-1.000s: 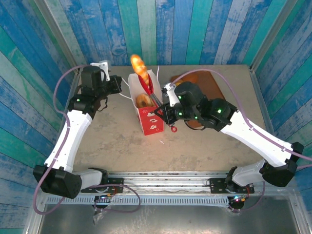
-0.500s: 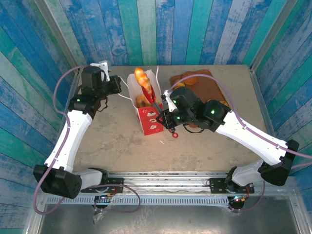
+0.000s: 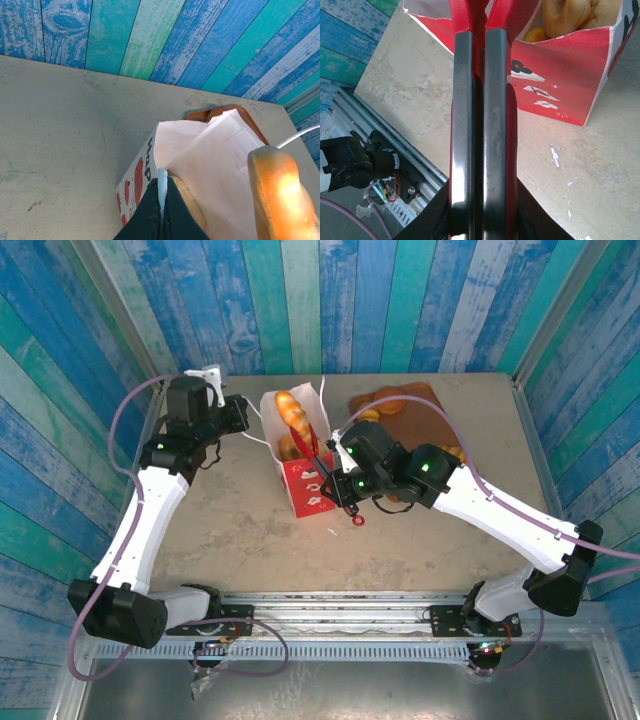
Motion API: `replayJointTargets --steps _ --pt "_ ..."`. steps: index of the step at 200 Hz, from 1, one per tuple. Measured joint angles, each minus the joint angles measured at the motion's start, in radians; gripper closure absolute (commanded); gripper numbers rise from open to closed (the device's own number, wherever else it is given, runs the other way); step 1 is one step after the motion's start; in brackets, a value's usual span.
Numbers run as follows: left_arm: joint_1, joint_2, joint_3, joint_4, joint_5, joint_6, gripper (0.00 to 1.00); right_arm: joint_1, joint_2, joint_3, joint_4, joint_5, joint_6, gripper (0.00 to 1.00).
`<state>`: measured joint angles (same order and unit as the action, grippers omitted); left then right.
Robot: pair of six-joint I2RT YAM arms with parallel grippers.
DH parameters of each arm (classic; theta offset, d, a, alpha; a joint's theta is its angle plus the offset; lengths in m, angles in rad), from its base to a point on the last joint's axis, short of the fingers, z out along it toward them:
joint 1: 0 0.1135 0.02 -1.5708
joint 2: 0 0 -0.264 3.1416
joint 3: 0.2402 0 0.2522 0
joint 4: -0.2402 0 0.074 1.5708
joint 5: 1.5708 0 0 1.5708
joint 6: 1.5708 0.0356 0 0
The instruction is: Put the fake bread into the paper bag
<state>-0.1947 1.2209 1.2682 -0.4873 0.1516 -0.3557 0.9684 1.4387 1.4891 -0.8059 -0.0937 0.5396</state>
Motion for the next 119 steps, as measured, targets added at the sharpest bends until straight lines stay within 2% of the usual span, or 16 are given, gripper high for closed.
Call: replayJointTargets --steps 119 --pt "0.000 -0.007 -0.010 0.008 0.000 -0.001 0.94 -0.003 0.000 0.000 0.003 -0.001 -0.006 0.63"
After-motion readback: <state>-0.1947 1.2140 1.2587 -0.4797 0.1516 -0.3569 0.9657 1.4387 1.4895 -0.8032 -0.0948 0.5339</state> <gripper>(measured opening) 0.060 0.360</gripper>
